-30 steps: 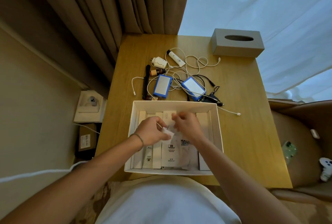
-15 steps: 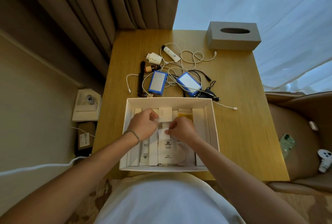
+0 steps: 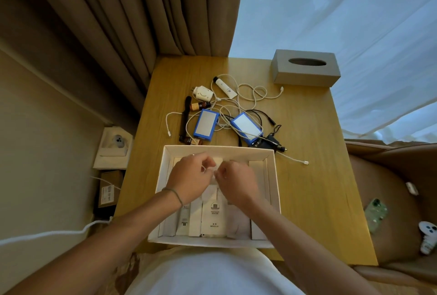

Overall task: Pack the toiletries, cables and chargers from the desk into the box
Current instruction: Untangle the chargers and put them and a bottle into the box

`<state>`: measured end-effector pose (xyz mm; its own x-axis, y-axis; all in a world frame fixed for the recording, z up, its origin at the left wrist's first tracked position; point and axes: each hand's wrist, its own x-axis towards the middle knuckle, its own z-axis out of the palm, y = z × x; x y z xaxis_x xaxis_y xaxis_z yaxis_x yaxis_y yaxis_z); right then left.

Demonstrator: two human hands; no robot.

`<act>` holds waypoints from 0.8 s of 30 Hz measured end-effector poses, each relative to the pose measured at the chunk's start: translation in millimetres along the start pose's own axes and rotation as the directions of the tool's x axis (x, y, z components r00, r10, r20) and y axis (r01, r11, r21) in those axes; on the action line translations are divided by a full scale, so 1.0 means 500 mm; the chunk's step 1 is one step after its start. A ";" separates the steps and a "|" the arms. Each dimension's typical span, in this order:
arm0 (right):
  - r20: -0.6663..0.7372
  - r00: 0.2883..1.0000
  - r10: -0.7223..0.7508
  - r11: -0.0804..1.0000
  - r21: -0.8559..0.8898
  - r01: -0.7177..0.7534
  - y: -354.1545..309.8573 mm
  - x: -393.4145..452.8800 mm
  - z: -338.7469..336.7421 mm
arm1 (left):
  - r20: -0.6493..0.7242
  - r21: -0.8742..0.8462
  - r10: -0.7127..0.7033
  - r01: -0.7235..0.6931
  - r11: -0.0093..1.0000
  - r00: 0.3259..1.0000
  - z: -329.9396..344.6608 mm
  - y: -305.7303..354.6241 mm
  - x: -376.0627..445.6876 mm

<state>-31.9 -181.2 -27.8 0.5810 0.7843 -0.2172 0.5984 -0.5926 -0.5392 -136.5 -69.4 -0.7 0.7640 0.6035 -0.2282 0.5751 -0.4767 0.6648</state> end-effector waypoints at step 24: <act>-0.062 0.983 0.170 0.977 0.140 -0.160 0.034 0.320 -0.161 | -0.069 0.357 -0.055 0.076 0.931 0.996 -0.054 -0.048 0.413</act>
<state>115.6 -80.4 -6.2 0.7073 0.6592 -0.2553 0.4140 -0.6790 -0.6063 -0.5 83.7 -44.3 0.7092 0.6714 -0.2152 0.6981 -0.6262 0.3472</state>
